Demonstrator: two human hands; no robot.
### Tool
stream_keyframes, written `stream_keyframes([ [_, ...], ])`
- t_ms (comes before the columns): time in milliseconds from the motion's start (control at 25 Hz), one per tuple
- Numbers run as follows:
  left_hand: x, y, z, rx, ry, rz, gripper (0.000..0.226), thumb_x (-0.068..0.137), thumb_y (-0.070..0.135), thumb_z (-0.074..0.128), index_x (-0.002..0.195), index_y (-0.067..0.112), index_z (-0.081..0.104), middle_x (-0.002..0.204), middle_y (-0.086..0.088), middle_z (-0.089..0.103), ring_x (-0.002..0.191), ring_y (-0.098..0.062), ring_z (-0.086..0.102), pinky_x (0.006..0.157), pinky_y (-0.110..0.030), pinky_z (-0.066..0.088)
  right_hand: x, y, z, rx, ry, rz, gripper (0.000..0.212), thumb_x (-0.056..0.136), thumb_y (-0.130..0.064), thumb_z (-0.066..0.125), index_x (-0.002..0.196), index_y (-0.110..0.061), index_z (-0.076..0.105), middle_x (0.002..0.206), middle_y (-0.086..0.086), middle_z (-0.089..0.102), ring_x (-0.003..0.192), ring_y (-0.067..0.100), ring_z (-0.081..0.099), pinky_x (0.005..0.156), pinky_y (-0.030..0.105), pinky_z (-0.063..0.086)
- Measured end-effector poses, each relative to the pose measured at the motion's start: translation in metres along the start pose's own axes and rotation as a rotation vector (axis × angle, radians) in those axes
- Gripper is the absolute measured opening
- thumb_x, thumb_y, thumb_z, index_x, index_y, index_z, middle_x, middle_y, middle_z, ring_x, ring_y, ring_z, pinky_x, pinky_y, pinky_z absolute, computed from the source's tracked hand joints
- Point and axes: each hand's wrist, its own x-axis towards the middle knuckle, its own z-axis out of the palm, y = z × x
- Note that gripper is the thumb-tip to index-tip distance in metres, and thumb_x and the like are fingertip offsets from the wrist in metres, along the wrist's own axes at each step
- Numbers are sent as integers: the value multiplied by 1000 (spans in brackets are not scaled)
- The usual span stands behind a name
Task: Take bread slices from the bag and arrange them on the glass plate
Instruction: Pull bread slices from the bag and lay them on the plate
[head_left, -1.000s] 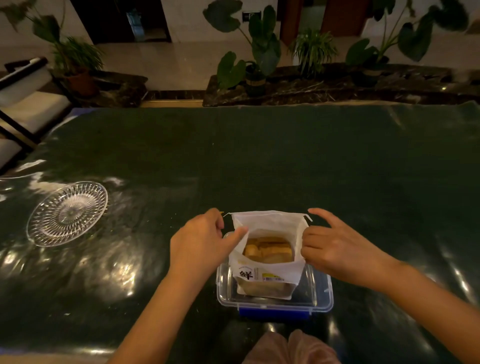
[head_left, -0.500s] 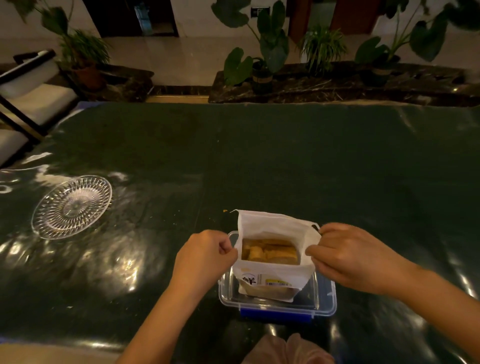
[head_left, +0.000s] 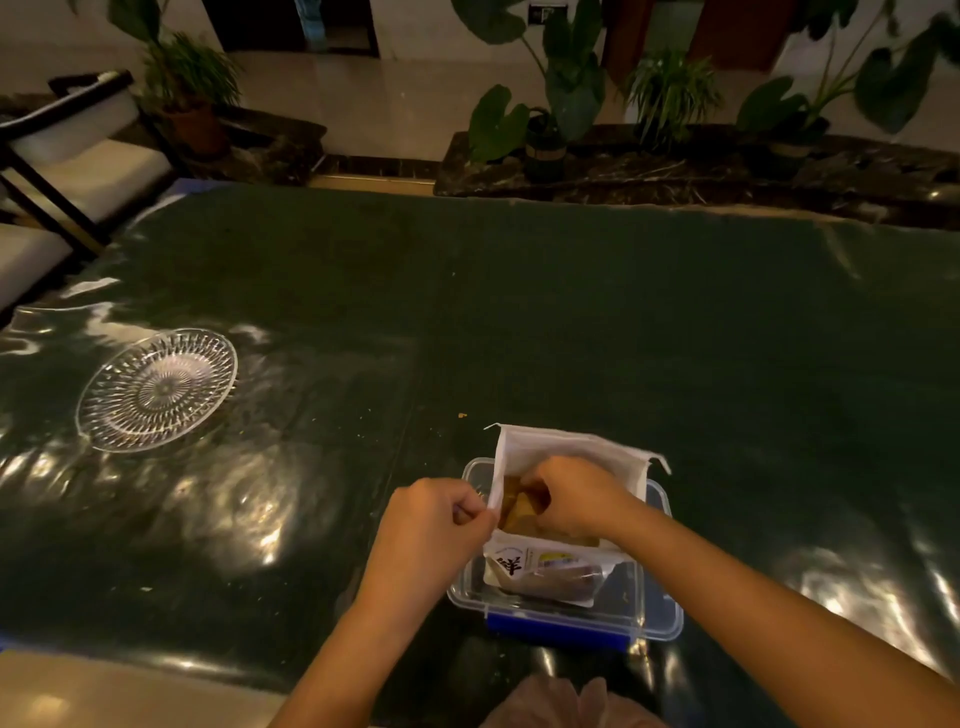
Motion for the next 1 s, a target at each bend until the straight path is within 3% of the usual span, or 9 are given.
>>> stream_keyframes([
  [120,0,-1,1,-47,-16,-7,13,80,20,67,67,22,68,59,5,69,58,5,64,55,-6,47,-2,9,10,37,81,11,10,79,-36,65,83,-26,64,79,-8,63,74,7,57,65,21,46],
  [400,1,-2,2,-88,-41,-32,13,80,23,67,67,25,68,61,5,69,60,5,64,62,-11,44,-10,5,1,59,144,-32,13,80,-36,64,86,-24,65,82,-5,65,73,7,57,62,18,44],
  [640,4,-1,1,-99,-38,-1,15,81,22,67,66,27,66,61,7,69,60,3,65,59,-12,46,-41,3,-32,23,199,-157,13,80,-31,64,92,-28,65,94,-6,68,85,6,59,79,26,53],
  [840,11,-6,-5,-111,18,15,11,81,26,66,70,29,66,65,8,69,62,4,64,54,-10,47,-70,5,-60,173,311,-268,21,76,-23,67,93,-34,65,91,-12,68,87,-1,62,78,18,53],
  [920,14,-6,-9,-141,106,32,6,77,33,69,81,35,65,77,13,69,72,6,63,61,-14,50,-77,4,-71,240,364,-308,25,75,-19,68,91,-38,64,87,-17,66,88,-4,61,78,14,52],
  [1000,17,-6,-11,-169,136,98,43,69,42,73,108,46,55,104,27,58,89,8,57,72,-14,49,-81,3,-81,298,402,-350,30,75,-15,69,88,-41,63,87,-18,66,89,-4,61,78,13,52],
])
